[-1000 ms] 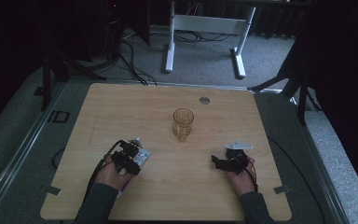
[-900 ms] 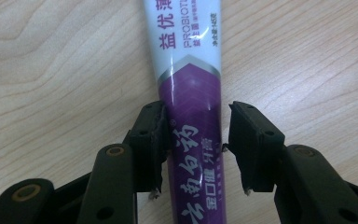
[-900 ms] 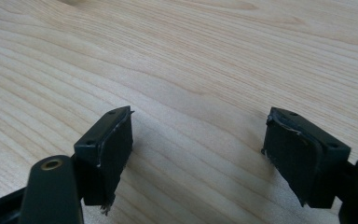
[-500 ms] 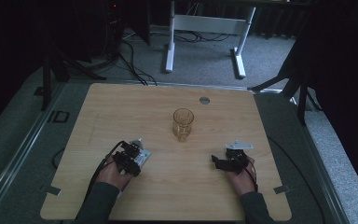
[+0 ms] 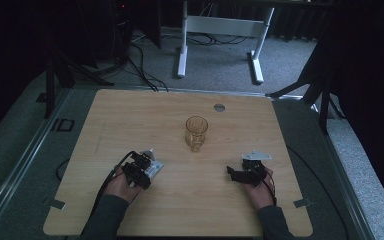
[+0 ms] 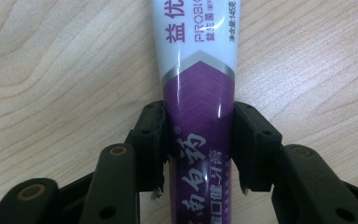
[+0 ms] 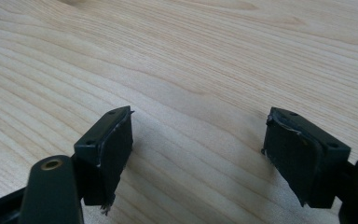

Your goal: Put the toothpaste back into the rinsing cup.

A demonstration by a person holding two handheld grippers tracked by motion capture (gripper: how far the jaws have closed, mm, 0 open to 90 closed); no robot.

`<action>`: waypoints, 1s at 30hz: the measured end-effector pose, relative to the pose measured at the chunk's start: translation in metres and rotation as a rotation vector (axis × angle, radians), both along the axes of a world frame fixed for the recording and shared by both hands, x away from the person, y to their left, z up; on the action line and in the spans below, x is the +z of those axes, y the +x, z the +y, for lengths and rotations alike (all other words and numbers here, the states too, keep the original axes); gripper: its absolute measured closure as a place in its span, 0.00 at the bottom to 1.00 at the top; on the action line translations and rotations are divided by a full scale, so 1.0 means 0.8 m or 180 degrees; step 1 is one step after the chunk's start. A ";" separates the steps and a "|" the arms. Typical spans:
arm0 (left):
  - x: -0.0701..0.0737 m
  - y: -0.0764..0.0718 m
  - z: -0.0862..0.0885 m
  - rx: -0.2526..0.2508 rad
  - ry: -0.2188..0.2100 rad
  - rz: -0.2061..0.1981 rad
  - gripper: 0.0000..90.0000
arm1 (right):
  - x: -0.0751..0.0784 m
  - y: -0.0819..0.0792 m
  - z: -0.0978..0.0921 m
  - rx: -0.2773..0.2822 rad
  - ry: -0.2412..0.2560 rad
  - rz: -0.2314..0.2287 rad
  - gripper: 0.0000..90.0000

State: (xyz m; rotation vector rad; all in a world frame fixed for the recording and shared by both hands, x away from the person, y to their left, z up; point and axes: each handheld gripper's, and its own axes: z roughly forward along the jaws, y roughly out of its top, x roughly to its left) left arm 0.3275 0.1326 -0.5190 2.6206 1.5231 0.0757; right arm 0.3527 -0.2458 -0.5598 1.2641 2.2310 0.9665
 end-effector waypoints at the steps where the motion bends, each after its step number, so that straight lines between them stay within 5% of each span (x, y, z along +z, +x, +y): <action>1: 0.000 0.000 0.000 0.0000 0.0004 -0.0004 0.66 | 0.000 0.000 0.000 0.0000 -0.0001 -0.0001 0.26; 17: 0.010 -0.005 0.007 -0.0057 -0.0077 -0.0003 0.79 | 0.000 0.000 0.000 0.0000 0.0002 0.0000 0.26; 30: 0.034 -0.011 0.024 0.0084 -0.0168 -0.0250 0.82 | 0.000 0.000 0.000 -0.0003 0.0004 0.0005 0.26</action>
